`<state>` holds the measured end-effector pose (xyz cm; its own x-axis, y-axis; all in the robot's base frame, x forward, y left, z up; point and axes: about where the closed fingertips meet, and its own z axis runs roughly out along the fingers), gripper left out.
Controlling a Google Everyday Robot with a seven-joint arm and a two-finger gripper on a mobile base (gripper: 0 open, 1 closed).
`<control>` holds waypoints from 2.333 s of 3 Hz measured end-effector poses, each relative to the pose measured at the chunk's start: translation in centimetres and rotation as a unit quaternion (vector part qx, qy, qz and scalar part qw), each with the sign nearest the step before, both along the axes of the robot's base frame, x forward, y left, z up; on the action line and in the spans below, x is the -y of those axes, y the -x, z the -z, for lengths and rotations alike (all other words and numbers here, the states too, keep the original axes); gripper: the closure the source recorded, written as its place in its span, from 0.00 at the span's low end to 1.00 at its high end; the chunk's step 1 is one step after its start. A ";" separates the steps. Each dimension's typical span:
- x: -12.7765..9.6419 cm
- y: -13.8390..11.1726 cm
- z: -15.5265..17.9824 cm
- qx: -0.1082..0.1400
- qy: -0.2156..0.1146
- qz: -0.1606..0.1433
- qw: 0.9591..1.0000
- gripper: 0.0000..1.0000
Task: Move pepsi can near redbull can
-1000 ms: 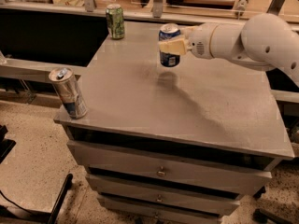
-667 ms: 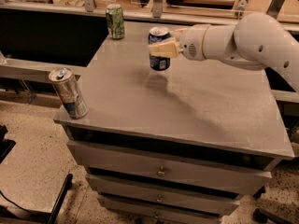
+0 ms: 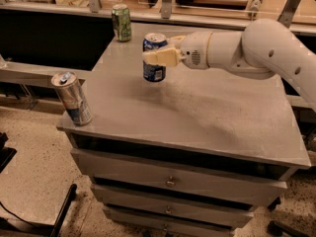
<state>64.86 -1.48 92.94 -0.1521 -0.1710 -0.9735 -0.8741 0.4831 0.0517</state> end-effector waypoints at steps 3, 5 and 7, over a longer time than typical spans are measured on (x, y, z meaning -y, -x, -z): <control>-3.7 6.2 2.0 -0.010 -0.032 -0.096 0.995 1.00; -6.7 9.9 2.4 0.056 -0.015 -0.177 0.982 1.00; -9.5 12.1 3.6 0.098 0.038 -0.217 0.971 1.00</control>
Offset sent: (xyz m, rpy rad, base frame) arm -0.0658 0.0376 -0.0271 0.0272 0.0394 0.1771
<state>52.76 8.04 89.33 0.1361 -0.2496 -0.9587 -0.9856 0.0641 -0.1567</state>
